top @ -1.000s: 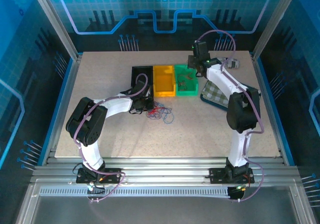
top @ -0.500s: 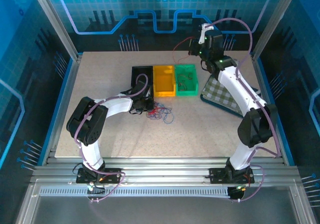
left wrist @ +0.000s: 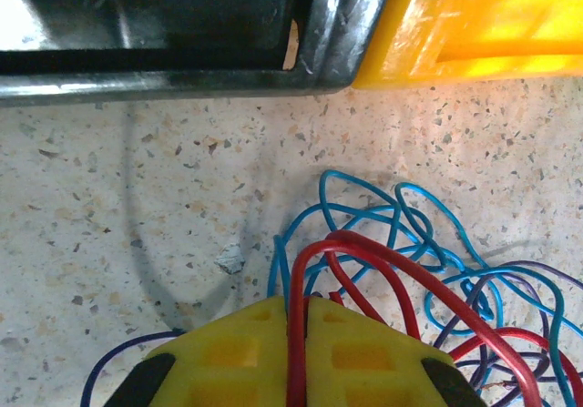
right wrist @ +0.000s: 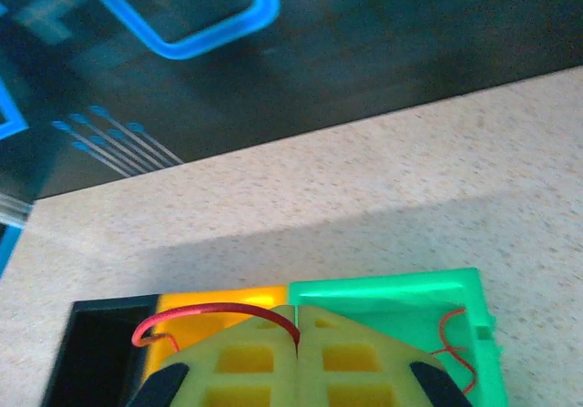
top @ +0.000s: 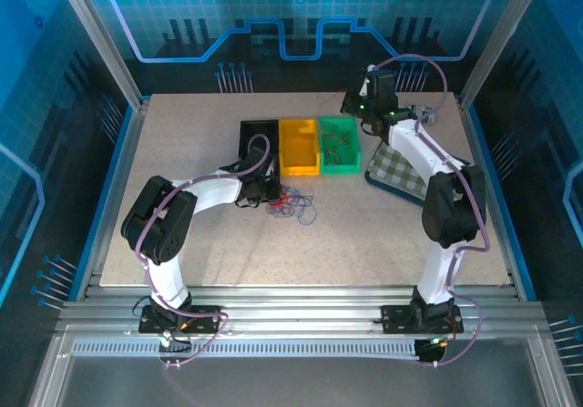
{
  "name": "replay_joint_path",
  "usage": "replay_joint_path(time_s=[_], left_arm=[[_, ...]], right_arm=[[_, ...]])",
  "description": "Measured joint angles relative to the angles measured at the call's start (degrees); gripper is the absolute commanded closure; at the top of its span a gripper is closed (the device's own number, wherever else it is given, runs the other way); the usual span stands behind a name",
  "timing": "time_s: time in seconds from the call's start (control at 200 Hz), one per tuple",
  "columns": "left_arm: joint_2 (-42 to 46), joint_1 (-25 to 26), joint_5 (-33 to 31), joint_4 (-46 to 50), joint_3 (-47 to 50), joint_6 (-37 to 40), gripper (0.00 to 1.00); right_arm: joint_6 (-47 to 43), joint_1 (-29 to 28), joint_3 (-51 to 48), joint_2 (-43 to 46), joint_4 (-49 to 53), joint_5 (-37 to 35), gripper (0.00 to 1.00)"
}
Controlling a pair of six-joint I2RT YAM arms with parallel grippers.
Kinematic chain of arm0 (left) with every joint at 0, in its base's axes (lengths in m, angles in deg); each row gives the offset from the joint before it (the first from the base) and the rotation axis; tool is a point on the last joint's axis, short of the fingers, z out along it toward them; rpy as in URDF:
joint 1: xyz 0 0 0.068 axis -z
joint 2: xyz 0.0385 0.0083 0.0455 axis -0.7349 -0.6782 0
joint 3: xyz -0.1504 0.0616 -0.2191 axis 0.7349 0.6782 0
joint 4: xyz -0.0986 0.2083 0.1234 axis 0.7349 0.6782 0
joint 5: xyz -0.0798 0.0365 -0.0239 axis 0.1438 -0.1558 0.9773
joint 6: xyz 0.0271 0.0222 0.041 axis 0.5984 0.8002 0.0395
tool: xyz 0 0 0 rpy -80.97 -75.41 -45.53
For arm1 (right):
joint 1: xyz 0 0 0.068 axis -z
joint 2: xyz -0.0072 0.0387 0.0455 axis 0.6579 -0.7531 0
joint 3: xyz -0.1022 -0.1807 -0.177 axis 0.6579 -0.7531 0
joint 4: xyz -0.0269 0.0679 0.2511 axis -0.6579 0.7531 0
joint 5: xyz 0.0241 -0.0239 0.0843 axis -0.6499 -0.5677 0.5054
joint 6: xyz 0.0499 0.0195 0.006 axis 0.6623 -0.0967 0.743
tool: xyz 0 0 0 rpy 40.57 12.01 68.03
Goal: Untangle the cables
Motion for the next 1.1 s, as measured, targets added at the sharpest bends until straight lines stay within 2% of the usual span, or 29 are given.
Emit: replay_joint_path(time_s=[0.145,0.49,0.731,0.916,1.101], left_arm=[[0.00,0.00,0.00,0.00,0.00,0.00,1.00],[-0.20,0.20,0.02,0.39,-0.44,0.02,1.00],[-0.44,0.42,0.02,0.57,-1.16,0.04,1.00],[-0.66,0.42,0.02,0.72,-1.27,0.09,1.00],[-0.66,0.42,0.00,0.83,-1.29,0.13,1.00]], right_arm=[[0.15,1.79,-0.33,-0.57,1.92,-3.85,1.00],[-4.17,1.95,-0.70,-0.59,7.65,-19.63,0.99],[-11.17,-3.30,0.31,-2.80,9.44,-29.14,0.99],[-14.60,-8.57,3.58,-8.39,11.54,-31.15,0.99],[-15.39,-8.74,8.96,-13.22,15.47,-30.01,0.98]])
